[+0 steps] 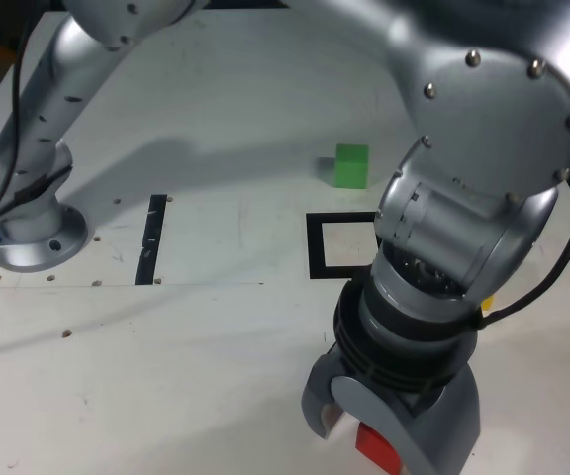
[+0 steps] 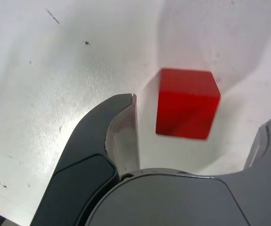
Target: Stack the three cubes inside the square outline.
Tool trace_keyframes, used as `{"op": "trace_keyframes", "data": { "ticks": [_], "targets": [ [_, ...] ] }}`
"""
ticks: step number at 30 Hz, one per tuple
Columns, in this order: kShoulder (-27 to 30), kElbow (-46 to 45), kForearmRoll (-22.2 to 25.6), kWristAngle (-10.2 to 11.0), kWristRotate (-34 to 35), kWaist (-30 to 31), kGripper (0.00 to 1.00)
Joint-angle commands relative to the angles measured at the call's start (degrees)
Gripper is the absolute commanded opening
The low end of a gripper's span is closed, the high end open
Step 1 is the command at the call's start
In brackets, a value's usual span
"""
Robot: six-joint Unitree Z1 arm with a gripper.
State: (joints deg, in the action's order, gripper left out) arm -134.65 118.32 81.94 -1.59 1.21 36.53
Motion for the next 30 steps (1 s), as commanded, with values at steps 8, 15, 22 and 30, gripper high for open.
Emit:
{"op": "trace_keyframes", "data": {
  "ticks": [8, 15, 22, 30],
  "targets": [
    [-1.57, -2.22, -5.03, -0.93, -0.23, -0.68, 0.77],
    [-1.47, -2.16, -6.0, 0.2, -0.24, -0.69, 0.53],
    [-1.49, -2.13, -5.76, 0.82, -0.31, -0.94, 0.42],
    [-1.09, -2.5, -4.79, 2.35, -1.13, -1.71, 0.32]
  ]
}}
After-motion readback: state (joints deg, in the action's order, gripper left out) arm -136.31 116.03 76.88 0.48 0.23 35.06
